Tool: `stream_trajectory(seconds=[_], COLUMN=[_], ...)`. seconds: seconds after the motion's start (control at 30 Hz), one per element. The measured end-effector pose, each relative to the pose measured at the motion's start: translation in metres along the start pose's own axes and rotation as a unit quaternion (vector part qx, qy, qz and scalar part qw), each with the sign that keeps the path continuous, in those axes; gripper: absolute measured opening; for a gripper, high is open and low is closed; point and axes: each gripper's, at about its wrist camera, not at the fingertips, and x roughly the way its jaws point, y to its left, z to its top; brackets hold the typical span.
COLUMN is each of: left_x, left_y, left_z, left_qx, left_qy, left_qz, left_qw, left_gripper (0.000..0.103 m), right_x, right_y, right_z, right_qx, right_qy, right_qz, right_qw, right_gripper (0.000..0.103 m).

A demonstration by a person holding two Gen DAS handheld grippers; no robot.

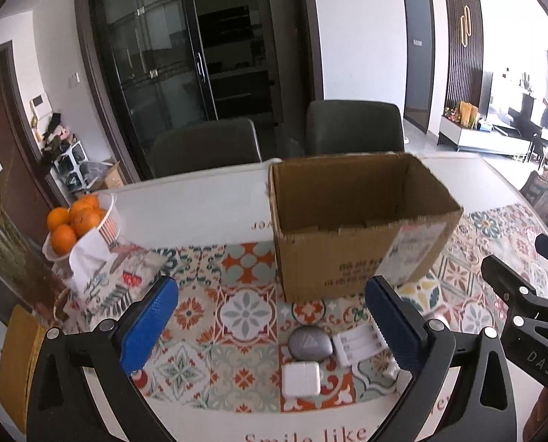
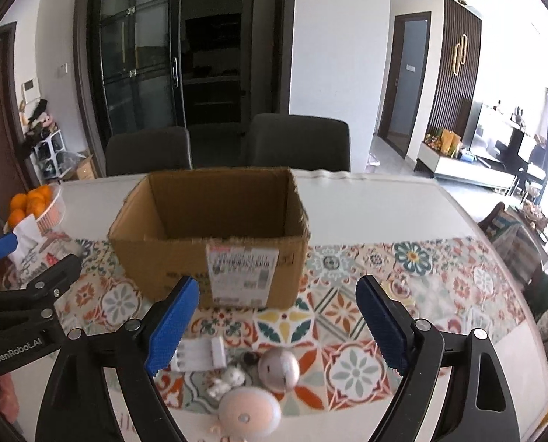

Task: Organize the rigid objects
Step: 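Move both open tools back toward the remaining items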

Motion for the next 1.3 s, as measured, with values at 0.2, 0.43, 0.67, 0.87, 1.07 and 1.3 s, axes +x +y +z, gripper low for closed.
stream_trajectory(seconds=[0.2, 0.43, 0.67, 0.87, 1.07, 1.3], left_x=[0.000, 0.000, 0.011, 0.030, 0.050, 0.070], left_y=[-0.003, 0.000, 0.000, 0.000, -0.001, -0.002], left_z=[-0.025, -0.051, -0.071, -0.085, -0.097, -0.107], left_qx=[0.006, 0.000, 0.009, 0.013, 0.017, 0.019], left_qy=[0.017, 0.031, 0.049, 0.080, 0.118, 0.145], left_qz=[-0.005, -0.016, -0.013, -0.016, -0.024, -0.025], left_qw=[0.9998, 0.9994, 0.9987, 0.9966, 0.9926, 0.9889], left_gripper=[0.103, 0.103, 0.103, 0.103, 0.103, 0.102], right_x=[-0.001, 0.001, 0.013, 0.033, 0.053, 0.076], right_y=[0.003, 0.008, 0.012, 0.017, 0.019, 0.022], right_z=[-0.029, -0.057, -0.079, -0.097, -0.112, -0.127], right_qx=[0.001, 0.005, 0.015, 0.017, 0.020, 0.021], right_qy=[0.023, 0.048, 0.079, 0.111, 0.141, 0.174], right_qz=[0.013, 0.031, 0.046, 0.049, 0.045, 0.046], right_qw=[1.000, 0.998, 0.996, 0.993, 0.989, 0.983], right_gripper=[0.087, 0.087, 0.087, 0.087, 0.087, 0.087])
